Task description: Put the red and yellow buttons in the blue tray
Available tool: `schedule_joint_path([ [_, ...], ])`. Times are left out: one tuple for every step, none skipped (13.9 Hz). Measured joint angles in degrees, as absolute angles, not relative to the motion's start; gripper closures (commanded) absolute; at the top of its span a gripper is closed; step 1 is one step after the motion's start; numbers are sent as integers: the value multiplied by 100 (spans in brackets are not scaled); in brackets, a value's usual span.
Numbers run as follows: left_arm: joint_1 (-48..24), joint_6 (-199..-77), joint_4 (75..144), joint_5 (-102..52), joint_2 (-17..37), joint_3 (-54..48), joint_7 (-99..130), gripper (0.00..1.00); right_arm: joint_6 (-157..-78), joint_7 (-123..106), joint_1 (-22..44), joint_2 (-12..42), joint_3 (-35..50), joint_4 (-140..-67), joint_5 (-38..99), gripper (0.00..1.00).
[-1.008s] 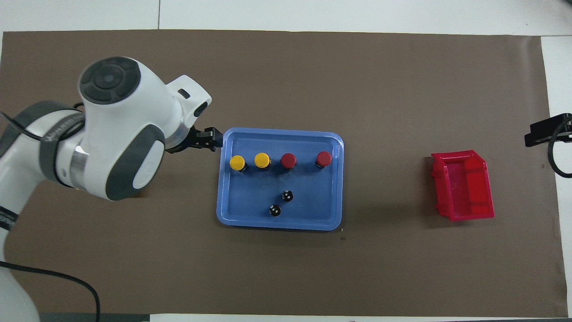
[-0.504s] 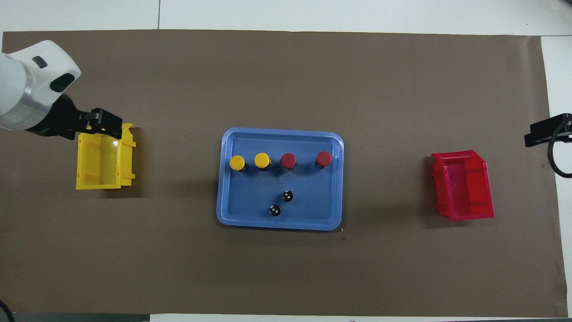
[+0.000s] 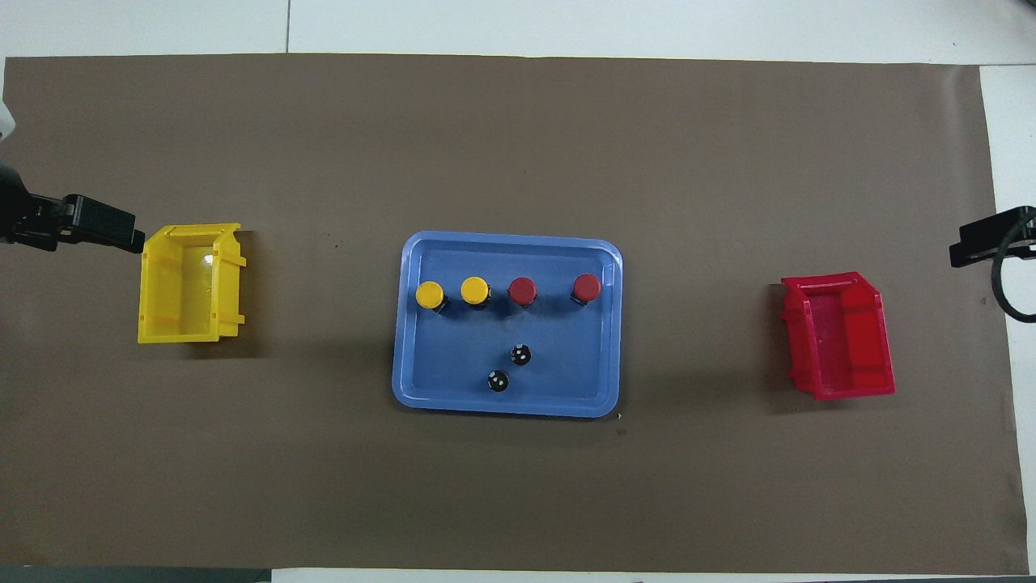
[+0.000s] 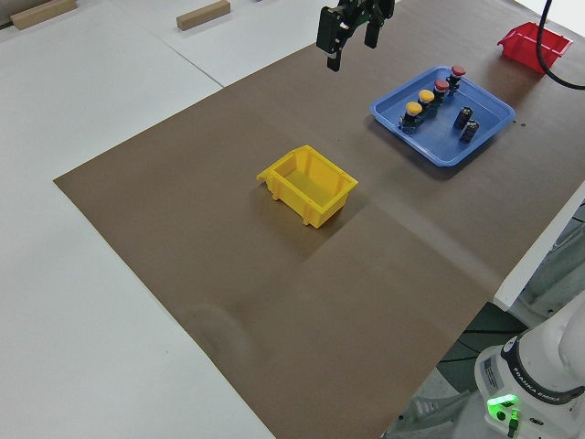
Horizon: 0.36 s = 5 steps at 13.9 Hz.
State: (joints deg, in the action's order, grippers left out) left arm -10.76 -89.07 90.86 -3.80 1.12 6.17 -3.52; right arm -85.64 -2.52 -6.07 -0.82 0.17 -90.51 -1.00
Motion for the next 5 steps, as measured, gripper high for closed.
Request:
schedule_joint_path([
  [-1054, -8902, 9079, -380, 117, 618, -392, 0, -8564, -251, -607, -82, 17, -9051, -100, 0],
  [-1016, -8901, 9070, -380, 125, 618, -440, 0, -8564, -251, -607, -82, 17, -9051, -100, 0],
  [-983, -8905, 9061, -380, 134, 618, -463, 0, -8564, -252, -607, -82, 17, -9051, -100, 0],
  [-954, -8918, 9051, -380, 144, 619, -467, 0, -8564, -252, -607, -82, 17, -9052, -100, 0],
  [-931, -8933, 9045, -380, 156, 626, -467, 0, -8564, -252, -607, -82, 17, -9052, -100, 0],
])
